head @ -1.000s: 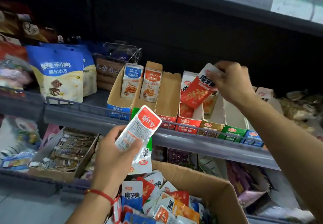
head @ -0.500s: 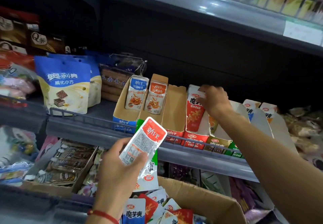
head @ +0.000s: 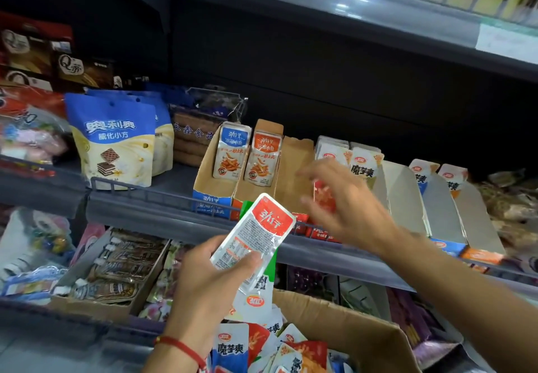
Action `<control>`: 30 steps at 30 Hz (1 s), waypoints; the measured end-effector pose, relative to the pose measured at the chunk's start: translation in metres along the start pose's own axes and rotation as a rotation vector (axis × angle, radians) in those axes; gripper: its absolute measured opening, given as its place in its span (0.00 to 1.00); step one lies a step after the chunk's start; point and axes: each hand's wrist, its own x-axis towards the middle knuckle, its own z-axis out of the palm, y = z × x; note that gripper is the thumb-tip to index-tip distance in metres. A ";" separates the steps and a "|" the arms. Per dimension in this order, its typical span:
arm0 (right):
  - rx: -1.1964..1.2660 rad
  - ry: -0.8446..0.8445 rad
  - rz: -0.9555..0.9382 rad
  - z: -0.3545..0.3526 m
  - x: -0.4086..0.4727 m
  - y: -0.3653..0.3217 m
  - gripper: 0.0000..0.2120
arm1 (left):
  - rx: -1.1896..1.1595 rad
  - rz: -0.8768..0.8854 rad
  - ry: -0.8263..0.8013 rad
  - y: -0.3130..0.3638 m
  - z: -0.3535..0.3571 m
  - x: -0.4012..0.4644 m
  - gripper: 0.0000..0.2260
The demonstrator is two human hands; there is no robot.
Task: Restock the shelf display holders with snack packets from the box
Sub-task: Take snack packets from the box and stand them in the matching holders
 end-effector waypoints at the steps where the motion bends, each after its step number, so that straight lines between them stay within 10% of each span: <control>1: 0.012 -0.070 -0.103 0.002 -0.013 -0.010 0.21 | -0.001 -0.003 -0.012 0.001 0.002 -0.001 0.10; 9: 0.223 -0.202 -0.055 -0.002 -0.054 -0.010 0.29 | -0.101 -0.097 -0.165 0.000 0.014 -0.011 0.14; 13: 0.207 -0.146 -0.108 -0.009 -0.053 -0.002 0.17 | -0.193 -0.166 -0.253 -0.002 0.015 -0.010 0.19; 23: 0.021 0.080 0.223 -0.058 0.029 0.033 0.08 | -0.322 -0.015 0.062 0.018 -0.010 0.018 0.17; 30: -0.300 -0.202 0.373 -0.048 0.106 0.060 0.13 | -0.272 0.078 0.149 0.029 -0.030 0.048 0.09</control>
